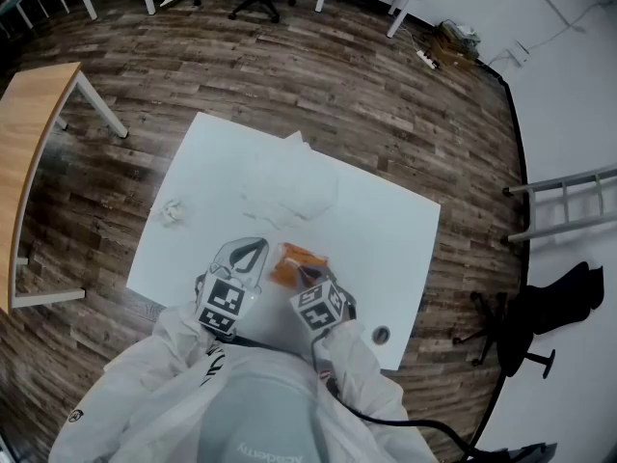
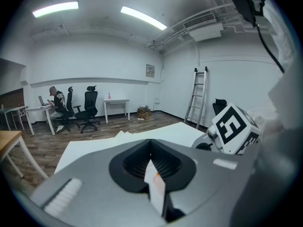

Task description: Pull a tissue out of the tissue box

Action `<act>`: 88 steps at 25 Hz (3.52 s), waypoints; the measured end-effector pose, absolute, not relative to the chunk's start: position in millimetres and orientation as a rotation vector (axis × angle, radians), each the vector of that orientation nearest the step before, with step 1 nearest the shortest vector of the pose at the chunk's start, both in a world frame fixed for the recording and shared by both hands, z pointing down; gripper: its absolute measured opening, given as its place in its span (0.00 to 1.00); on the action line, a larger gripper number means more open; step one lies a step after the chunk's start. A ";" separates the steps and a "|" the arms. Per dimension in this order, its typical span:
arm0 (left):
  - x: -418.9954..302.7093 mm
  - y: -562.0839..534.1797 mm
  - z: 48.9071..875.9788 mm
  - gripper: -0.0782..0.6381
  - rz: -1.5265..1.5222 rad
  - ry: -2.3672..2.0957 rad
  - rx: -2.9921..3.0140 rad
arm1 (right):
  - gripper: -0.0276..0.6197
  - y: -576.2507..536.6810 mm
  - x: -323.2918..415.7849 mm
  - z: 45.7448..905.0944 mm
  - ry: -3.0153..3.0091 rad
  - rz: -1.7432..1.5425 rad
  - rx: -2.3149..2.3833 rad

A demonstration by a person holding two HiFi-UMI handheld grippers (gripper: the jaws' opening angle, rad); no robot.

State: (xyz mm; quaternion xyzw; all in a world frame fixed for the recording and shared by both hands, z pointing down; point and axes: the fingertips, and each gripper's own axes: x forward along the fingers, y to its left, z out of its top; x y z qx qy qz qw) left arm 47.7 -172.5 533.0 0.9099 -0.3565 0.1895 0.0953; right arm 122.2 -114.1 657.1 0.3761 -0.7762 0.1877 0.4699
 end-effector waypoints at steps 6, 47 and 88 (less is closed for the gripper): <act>52.3 -165.1 543.5 0.11 0.580 -1.033 2.677 | 0.06 -111.5 126.3 657.1 -1.900 0.461 0.925; 103.3 -125.4 623.4 0.11 0.662 -0.796 2.497 | 0.05 -108.1 137.3 650.7 -1.912 0.503 0.952; 136.0 -111.2 666.1 0.11 0.777 -0.675 2.465 | 0.05 -112.2 131.2 625.8 -2.023 0.519 0.951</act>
